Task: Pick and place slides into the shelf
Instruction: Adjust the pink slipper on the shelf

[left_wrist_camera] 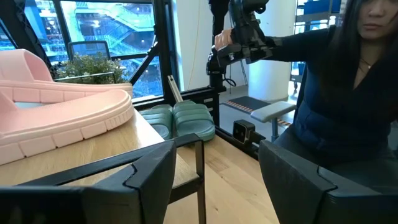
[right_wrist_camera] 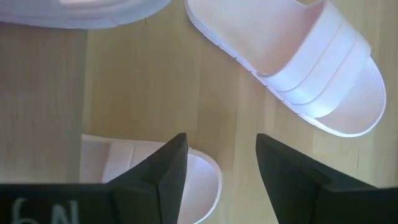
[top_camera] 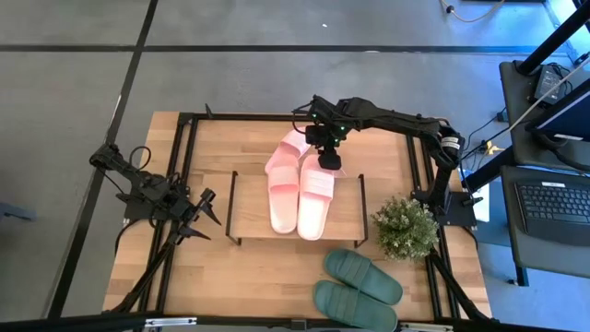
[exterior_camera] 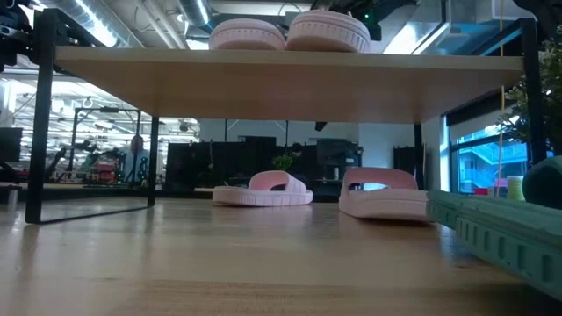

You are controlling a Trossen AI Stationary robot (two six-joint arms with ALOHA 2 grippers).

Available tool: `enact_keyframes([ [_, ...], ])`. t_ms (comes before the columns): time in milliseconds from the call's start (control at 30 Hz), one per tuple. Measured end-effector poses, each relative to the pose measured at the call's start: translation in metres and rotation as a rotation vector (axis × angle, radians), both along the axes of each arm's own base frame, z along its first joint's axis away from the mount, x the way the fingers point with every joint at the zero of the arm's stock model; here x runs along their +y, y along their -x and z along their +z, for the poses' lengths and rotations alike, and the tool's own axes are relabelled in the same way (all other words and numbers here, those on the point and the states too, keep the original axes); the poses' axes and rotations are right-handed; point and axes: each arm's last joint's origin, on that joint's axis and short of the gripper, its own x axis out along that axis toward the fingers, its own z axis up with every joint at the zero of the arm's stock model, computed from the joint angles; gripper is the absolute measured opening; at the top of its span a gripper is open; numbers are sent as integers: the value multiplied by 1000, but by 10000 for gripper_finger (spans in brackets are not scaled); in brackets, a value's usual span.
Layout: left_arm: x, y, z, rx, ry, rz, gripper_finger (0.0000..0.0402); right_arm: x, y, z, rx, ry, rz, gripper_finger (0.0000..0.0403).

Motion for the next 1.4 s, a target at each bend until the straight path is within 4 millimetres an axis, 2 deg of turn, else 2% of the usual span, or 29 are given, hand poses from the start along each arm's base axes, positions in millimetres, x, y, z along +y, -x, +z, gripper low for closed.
enact_keyframes([
  [633, 0, 0, 0, 0, 0, 0, 221, -2, 0, 0, 9, 24, -44, 190],
  [1033, 0, 0, 0, 0, 0, 0, 221, -11, -8, -25, 73, 1, -55, 190],
  [1400, 0, 0, 0, -1, -1, 0, 221, -14, -5, -26, 90, -7, -65, 190],
])
